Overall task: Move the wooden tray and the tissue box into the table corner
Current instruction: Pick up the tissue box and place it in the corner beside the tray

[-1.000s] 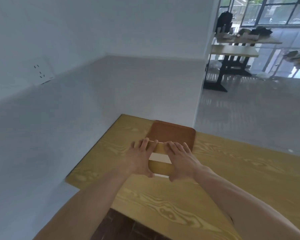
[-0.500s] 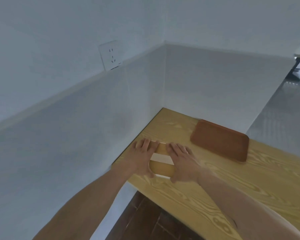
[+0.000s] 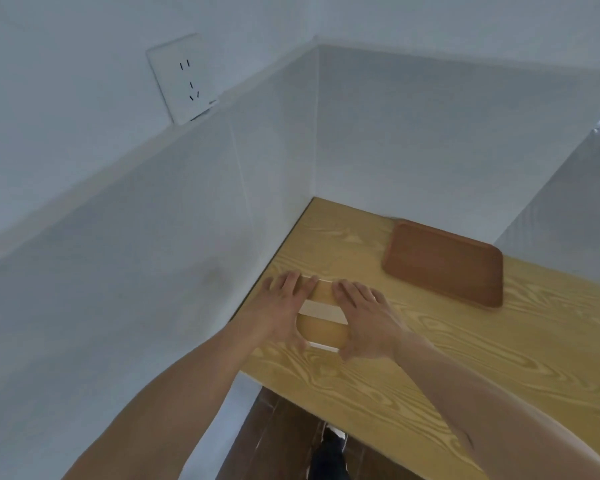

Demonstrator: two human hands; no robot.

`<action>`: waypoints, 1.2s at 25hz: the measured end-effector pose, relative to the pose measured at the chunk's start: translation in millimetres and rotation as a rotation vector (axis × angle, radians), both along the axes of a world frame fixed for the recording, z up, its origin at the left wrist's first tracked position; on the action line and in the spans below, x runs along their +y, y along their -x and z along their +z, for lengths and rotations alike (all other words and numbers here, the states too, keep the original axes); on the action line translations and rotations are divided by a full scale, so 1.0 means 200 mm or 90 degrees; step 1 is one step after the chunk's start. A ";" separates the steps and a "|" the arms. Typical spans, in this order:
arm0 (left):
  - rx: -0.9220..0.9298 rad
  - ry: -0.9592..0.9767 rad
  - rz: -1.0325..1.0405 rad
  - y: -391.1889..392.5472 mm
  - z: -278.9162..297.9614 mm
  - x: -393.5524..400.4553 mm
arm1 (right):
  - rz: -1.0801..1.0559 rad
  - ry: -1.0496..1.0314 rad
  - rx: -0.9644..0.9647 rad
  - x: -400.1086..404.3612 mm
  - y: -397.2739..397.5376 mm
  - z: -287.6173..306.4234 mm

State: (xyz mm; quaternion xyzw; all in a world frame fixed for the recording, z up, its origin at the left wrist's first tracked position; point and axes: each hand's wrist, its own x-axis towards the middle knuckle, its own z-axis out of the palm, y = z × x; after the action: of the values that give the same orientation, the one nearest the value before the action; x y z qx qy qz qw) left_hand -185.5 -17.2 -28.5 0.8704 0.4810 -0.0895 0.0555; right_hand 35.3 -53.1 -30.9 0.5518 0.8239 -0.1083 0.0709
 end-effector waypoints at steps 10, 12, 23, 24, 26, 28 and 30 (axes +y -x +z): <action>0.065 0.105 0.020 -0.19 -0.10 0.49 | -0.029 0.056 0.029 0.46 -0.12 -0.20; 0.080 0.110 0.017 -0.22 -0.13 0.57 | -0.037 0.060 0.043 0.53 -0.13 -0.23; 0.094 0.116 -0.007 -0.23 -0.23 0.86 | -0.047 0.070 0.039 0.78 -0.14 -0.31; 0.092 0.119 -0.011 -0.22 -0.23 0.88 | -0.048 0.073 0.039 0.80 -0.13 -0.32; 0.082 0.120 -0.012 -0.19 -0.24 0.93 | -0.049 0.073 0.042 0.84 -0.12 -0.32; 0.071 0.126 -0.017 -0.18 -0.25 0.97 | -0.054 0.082 0.046 0.88 -0.11 -0.32; 0.069 0.151 -0.022 -0.18 -0.27 1.00 | -0.070 0.093 0.047 0.88 -0.10 -0.33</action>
State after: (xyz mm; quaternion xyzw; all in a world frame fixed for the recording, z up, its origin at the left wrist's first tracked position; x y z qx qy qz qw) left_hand -149.7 183.4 -82.0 0.8596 0.4543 -0.1938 0.1308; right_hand 56.3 122.6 -96.2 0.5849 0.7845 -0.1921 0.0746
